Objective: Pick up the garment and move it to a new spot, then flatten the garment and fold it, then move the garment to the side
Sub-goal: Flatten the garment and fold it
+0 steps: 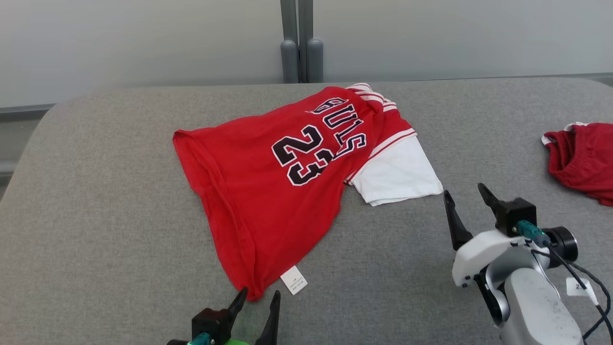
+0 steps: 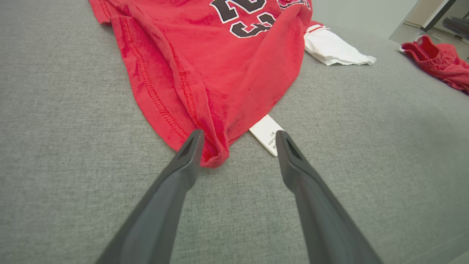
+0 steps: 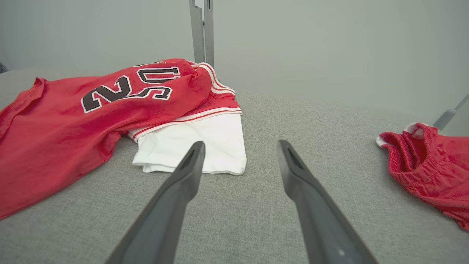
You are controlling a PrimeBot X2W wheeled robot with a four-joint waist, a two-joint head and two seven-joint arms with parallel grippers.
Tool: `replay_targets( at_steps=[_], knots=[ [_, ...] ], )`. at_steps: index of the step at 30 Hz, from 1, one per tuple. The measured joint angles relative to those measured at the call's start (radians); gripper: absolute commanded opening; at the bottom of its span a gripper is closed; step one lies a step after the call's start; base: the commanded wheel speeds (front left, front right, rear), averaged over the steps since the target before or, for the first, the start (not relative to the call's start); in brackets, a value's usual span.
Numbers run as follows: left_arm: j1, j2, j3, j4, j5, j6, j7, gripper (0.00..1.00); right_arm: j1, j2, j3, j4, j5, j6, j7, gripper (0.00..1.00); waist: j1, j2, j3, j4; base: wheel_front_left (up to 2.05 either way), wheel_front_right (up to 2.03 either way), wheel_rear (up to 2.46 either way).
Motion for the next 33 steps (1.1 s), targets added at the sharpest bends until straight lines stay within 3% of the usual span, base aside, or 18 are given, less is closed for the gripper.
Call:
replay_targets(
  at_steps=[10,13,16,17,22,24,25,33],
  knots=[
    [-0.112,0.000,-0.068,0.136,-0.069,0.026,-0.018,0.99,-0.167,-0.016,0.044,0.129,0.028,0.000,0.069,1.00,0.0000,0.0000,0.065,0.028,0.00,0.00,0.00],
    [-0.130,0.000,-0.076,0.155,-0.084,0.029,-0.019,0.83,-0.186,-0.030,0.051,0.156,0.028,0.000,0.069,1.00,0.0000,0.0000,0.076,0.039,0.00,0.00,0.00],
    [-0.138,0.000,-0.085,0.166,-0.096,0.027,-0.022,0.55,-0.203,-0.040,0.053,0.181,0.033,0.000,0.074,1.00,0.0000,0.0000,0.084,0.047,0.00,0.00,0.00],
    [-0.139,0.000,-0.088,0.166,-0.096,0.027,-0.022,0.49,-0.208,-0.042,0.053,0.189,0.035,0.000,0.079,1.00,0.0000,0.0000,0.087,0.049,0.00,0.00,0.00],
    [-0.159,0.000,-0.096,0.152,-0.102,0.023,-0.022,0.40,-0.250,-0.063,0.059,0.239,0.029,0.000,0.117,1.00,0.0000,0.0000,0.108,0.059,0.00,0.00,0.00],
    [-0.164,0.000,-0.100,0.150,-0.105,0.018,-0.023,0.19,-0.266,-0.068,0.065,0.268,0.023,0.000,0.142,1.00,0.0000,0.0000,0.118,0.065,0.00,0.00,0.00],
    [-0.171,0.000,-0.103,0.150,-0.105,0.016,-0.023,0.01,-0.275,-0.070,0.063,0.280,0.023,0.000,0.149,1.00,0.0000,0.0000,0.124,0.068,0.00,0.00,0.00],
    [-0.200,0.000,-0.115,0.157,-0.121,0.006,-0.023,0.00,-0.332,-0.083,0.007,0.385,-0.012,0.000,0.211,1.00,0.0000,0.0000,0.158,0.100,0.00,0.00,0.00]
  ],
)
